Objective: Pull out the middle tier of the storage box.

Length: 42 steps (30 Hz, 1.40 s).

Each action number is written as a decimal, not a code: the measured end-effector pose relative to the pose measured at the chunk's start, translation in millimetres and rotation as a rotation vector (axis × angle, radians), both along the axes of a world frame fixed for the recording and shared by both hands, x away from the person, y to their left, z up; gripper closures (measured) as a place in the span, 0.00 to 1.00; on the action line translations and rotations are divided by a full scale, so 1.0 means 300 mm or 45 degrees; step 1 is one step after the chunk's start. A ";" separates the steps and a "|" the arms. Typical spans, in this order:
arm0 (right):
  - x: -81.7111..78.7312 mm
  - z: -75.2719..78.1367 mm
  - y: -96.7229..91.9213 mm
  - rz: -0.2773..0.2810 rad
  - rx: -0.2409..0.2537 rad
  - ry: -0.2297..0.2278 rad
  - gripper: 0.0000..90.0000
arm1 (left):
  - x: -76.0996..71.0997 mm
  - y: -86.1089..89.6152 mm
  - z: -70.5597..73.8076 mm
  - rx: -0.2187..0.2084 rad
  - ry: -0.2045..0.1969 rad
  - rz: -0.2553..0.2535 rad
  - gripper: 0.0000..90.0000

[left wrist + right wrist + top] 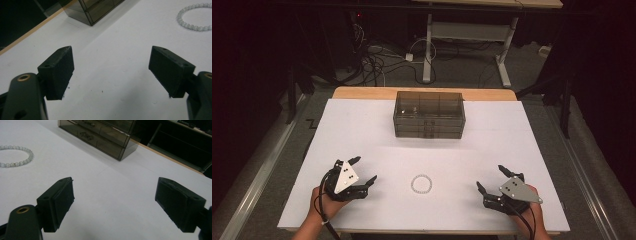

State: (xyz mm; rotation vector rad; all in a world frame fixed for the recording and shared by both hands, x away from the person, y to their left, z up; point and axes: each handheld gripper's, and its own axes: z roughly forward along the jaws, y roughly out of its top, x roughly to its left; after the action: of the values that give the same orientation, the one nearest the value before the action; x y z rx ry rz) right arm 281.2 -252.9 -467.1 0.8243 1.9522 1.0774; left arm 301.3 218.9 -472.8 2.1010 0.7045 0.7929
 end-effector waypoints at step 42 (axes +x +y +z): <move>0.054 0.091 0.072 0.001 -0.140 -0.095 0.22 | -0.008 0.004 -0.006 0.039 -0.007 -0.040 0.23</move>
State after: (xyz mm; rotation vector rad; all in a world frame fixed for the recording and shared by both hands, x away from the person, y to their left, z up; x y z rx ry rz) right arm 297.3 -231.3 -439.9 0.7139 1.9304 0.9784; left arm 298.8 220.1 -474.5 2.1312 0.6585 0.7965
